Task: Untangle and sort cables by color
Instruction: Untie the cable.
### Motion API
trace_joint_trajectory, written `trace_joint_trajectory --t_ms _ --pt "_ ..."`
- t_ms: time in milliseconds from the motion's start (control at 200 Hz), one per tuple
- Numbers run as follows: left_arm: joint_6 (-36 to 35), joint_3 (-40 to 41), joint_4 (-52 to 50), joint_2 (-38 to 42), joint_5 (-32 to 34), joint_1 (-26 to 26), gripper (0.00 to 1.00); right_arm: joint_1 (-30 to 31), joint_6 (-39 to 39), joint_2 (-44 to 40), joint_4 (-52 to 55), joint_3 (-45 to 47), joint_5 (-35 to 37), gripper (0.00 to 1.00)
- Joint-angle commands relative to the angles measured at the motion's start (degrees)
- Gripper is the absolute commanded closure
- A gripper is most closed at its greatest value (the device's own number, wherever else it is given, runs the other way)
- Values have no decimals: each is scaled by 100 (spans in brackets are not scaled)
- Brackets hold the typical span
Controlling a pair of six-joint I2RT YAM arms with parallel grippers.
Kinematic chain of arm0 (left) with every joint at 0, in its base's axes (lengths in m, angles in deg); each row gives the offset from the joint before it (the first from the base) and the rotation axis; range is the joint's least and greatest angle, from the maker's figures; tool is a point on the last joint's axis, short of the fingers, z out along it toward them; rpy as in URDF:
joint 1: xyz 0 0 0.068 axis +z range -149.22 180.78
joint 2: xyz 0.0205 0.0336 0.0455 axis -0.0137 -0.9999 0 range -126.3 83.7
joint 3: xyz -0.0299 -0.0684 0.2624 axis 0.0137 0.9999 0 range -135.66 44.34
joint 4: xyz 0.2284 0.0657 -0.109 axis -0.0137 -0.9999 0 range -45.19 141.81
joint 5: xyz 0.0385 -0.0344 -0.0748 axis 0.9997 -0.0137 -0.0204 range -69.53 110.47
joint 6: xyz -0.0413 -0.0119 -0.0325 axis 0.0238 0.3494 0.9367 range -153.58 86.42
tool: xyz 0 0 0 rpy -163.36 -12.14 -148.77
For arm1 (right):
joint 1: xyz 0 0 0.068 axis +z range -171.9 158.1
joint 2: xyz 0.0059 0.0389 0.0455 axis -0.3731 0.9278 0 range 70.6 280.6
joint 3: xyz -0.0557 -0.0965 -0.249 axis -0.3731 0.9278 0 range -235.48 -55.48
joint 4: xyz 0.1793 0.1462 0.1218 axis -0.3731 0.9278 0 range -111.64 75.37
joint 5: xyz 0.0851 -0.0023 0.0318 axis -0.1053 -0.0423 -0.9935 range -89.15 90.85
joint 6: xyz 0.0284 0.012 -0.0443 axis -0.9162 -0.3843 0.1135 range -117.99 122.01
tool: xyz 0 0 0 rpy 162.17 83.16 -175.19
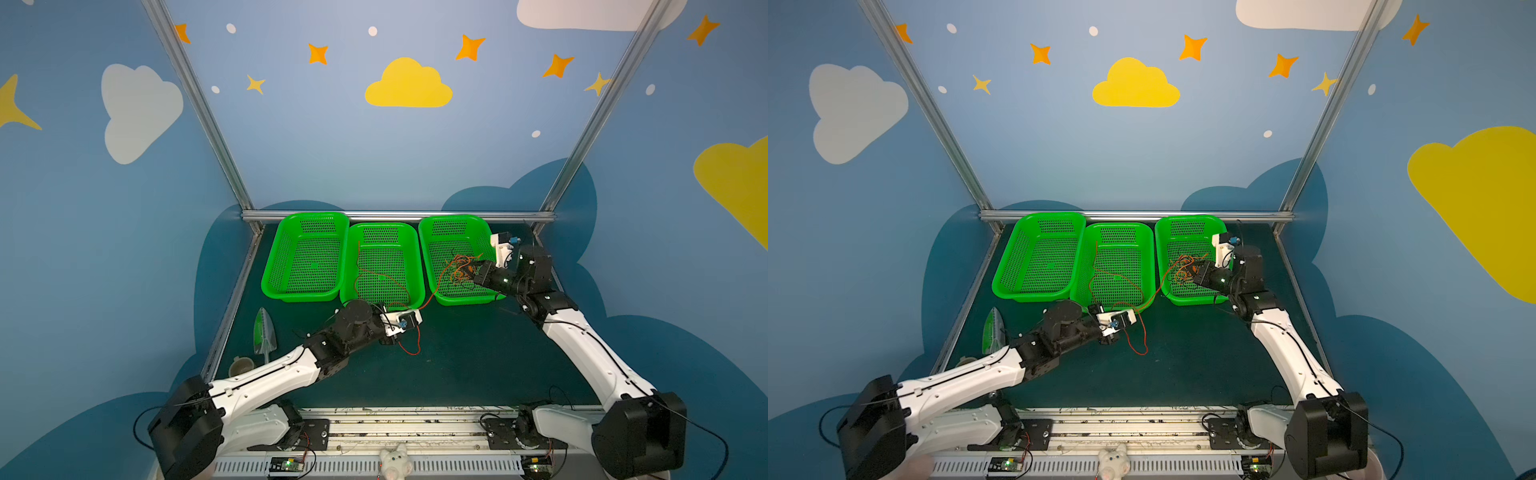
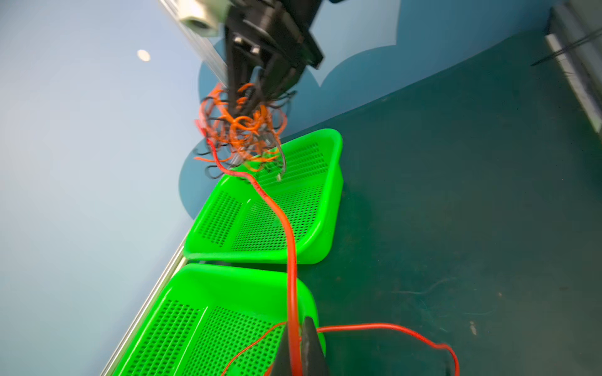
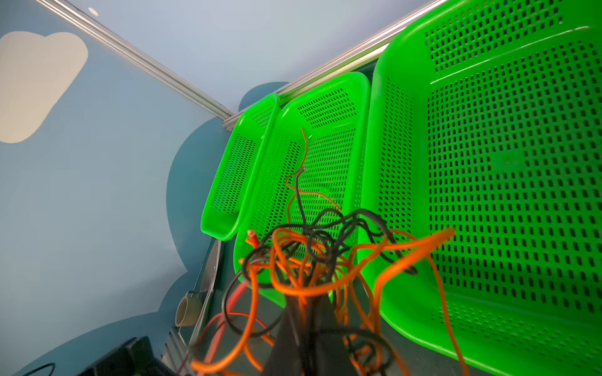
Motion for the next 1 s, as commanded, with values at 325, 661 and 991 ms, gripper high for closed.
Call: trace_joint_trajectory --t_ms 325,661,991 --pt "488 -605 -1050 1214 -583 1018 97 -251 335 -212 157 246 56 100" --pt "694 -1176 -1349 1454 -1070 1616 97 -274 590 -310 644 258 -48 100" --pt "1076 -1809 -1437 1146 -1322 2517 97 100 814 -763 588 952 -263 100"
